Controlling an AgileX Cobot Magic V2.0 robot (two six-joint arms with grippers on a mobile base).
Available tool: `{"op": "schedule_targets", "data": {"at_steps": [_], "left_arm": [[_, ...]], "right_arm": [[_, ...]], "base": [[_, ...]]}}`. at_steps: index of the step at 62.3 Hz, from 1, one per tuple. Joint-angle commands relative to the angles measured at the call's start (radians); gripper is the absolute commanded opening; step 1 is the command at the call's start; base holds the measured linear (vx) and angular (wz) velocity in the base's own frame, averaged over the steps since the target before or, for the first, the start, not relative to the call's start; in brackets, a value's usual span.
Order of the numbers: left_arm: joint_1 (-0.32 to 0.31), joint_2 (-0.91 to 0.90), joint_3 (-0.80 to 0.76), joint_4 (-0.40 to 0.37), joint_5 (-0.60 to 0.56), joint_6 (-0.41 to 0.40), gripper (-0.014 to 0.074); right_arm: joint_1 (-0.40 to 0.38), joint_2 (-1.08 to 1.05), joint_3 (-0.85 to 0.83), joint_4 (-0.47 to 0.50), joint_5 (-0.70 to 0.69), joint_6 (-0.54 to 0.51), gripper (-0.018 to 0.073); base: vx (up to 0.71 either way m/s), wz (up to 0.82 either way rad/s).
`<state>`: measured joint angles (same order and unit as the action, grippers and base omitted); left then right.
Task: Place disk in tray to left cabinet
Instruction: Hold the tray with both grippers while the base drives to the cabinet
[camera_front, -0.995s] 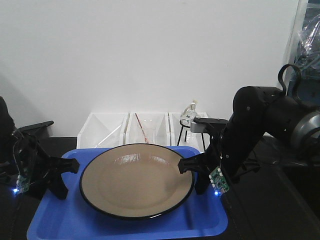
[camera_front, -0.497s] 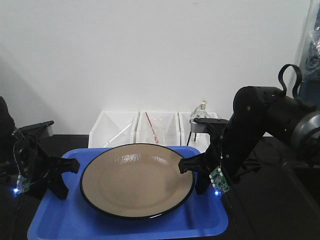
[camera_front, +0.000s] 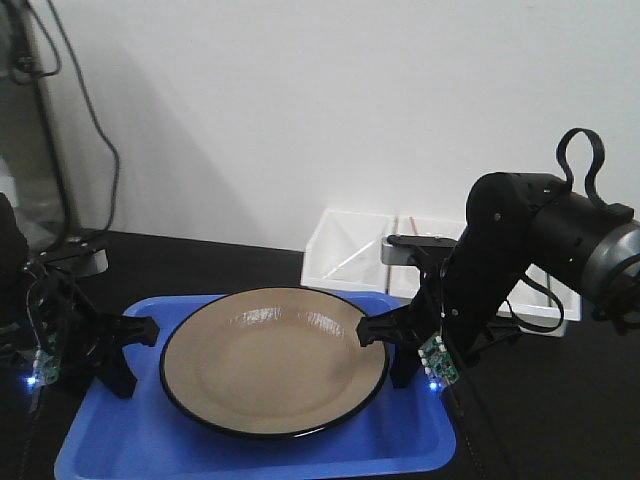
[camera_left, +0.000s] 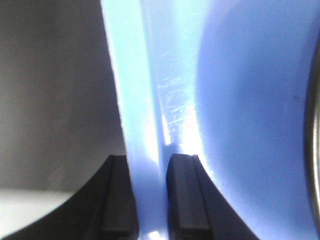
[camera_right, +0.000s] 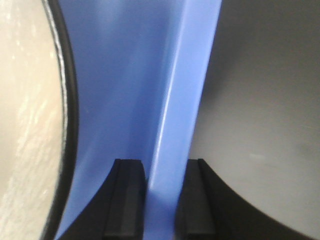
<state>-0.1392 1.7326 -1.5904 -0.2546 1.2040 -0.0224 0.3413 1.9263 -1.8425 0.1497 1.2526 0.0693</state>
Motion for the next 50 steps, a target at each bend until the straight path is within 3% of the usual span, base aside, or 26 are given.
{"op": "schedule_targets", "data": {"at_steps": [1, 50], "left_arm": [[0.003, -0.06, -0.038, 0.008, -0.03, 0.01, 0.0], [0.003, -0.06, -0.038, 0.008, -0.03, 0.01, 0.0]], "right_arm": [[-0.005, -0.069, -0.034, -0.037, 0.015, -0.018, -0.0004], [-0.005, -0.069, -0.034, -0.037, 0.016, -0.018, -0.0004]], "base": [[-0.15, 0.6], [-0.16, 0.65]]}}
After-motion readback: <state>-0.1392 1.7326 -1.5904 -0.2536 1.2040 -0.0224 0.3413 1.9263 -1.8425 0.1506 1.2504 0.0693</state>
